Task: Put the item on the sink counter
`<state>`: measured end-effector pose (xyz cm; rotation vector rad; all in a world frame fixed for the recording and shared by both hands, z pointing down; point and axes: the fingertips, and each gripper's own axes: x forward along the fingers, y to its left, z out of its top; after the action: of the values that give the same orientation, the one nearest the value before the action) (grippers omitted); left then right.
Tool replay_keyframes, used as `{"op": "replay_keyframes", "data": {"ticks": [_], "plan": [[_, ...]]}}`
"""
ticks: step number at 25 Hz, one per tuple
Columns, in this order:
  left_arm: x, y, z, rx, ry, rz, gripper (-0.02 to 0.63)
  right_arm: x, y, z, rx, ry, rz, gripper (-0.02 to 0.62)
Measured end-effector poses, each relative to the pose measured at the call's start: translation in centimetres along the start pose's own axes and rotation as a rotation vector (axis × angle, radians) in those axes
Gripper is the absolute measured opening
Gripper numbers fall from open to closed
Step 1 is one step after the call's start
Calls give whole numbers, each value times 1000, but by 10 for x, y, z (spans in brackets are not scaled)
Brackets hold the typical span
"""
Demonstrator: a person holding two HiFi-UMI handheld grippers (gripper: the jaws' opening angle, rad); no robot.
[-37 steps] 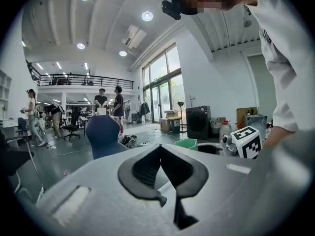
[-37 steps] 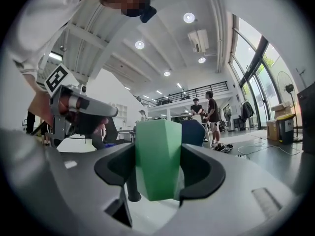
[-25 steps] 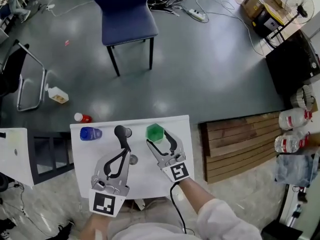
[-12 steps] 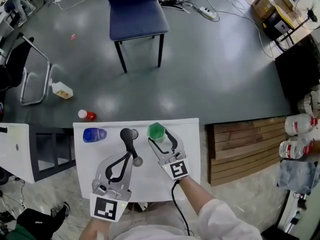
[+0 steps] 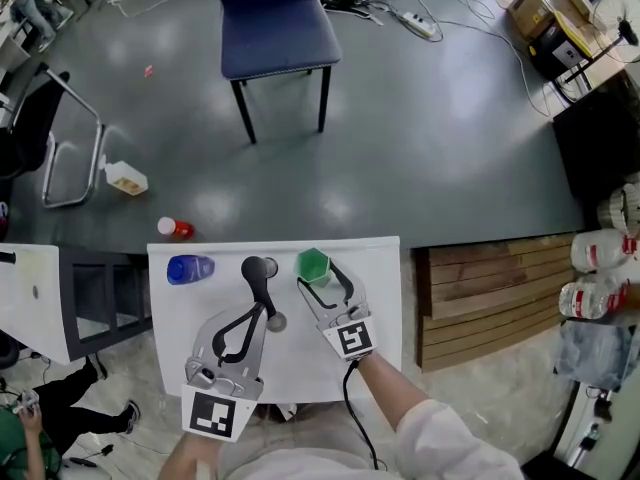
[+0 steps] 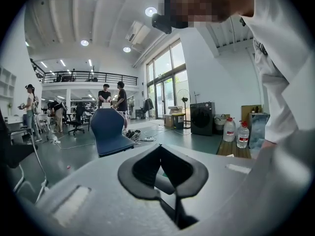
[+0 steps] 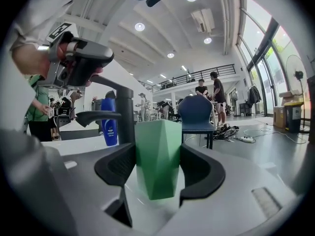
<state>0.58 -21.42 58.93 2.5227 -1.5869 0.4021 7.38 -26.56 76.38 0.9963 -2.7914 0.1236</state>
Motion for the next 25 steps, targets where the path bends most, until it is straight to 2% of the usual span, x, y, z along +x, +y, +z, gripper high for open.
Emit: {"op": "replay_keyframes", "data": {"ticks": [7, 13, 18, 25], "plan": [[3, -3, 3, 21, -8, -20, 6, -3, 3, -10, -38, 93, -22, 281], [6, -4, 4, 58, -7, -48, 6, -4, -1, -16, -37, 135, -41, 278], [4, -3, 1, 1, -4, -34, 6, -7, -2, -18, -55, 146, -36, 278], [1, 1, 3, -29, -8, -25, 6, -17, -2, -9, -55, 117, -29, 295]]}}
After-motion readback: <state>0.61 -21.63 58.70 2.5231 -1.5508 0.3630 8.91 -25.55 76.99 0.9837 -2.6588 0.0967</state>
